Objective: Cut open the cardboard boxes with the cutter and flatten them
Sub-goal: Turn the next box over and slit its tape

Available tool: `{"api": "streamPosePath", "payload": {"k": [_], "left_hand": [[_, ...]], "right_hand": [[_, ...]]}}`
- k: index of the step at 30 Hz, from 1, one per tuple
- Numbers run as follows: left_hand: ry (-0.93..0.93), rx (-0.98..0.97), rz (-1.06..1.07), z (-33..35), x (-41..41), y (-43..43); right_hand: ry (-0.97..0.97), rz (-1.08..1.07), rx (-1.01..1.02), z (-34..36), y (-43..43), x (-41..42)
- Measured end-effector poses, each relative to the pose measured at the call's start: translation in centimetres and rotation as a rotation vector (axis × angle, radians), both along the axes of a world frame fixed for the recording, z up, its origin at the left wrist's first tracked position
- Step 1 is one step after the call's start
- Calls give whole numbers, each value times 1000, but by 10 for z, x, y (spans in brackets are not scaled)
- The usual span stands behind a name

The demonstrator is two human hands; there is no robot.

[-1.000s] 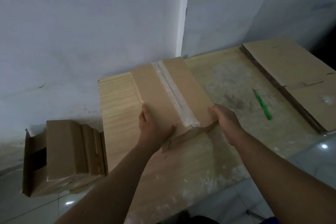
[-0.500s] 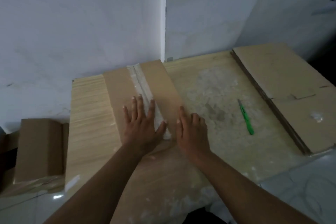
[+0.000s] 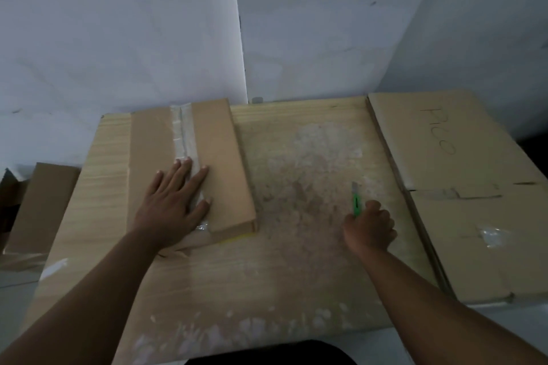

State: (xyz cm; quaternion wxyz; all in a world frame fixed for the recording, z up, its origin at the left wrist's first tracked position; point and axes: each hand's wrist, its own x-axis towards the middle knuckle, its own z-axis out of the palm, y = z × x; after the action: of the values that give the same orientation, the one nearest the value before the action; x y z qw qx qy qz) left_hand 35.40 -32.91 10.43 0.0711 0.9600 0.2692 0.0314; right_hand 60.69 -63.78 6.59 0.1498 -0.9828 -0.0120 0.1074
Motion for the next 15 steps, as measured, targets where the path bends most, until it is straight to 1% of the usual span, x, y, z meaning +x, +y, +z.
{"api": "streamPosePath", "payload": {"k": [6, 8, 9, 13, 15], "left_hand": [[15, 4, 8, 3, 1, -1], [19, 12, 6, 4, 1, -3], [23, 16, 6, 4, 1, -3], [16, 12, 0, 4, 2, -2], [23, 10, 10, 4, 1, -2]], "right_hand": [[88, -62, -15, -4, 3, 21], [121, -35, 5, 3, 12, 24], [137, -2, 54, 8, 20, 25], [241, 200, 363, 48, 84, 9], [251, 308, 448, 74, 127, -11]]}}
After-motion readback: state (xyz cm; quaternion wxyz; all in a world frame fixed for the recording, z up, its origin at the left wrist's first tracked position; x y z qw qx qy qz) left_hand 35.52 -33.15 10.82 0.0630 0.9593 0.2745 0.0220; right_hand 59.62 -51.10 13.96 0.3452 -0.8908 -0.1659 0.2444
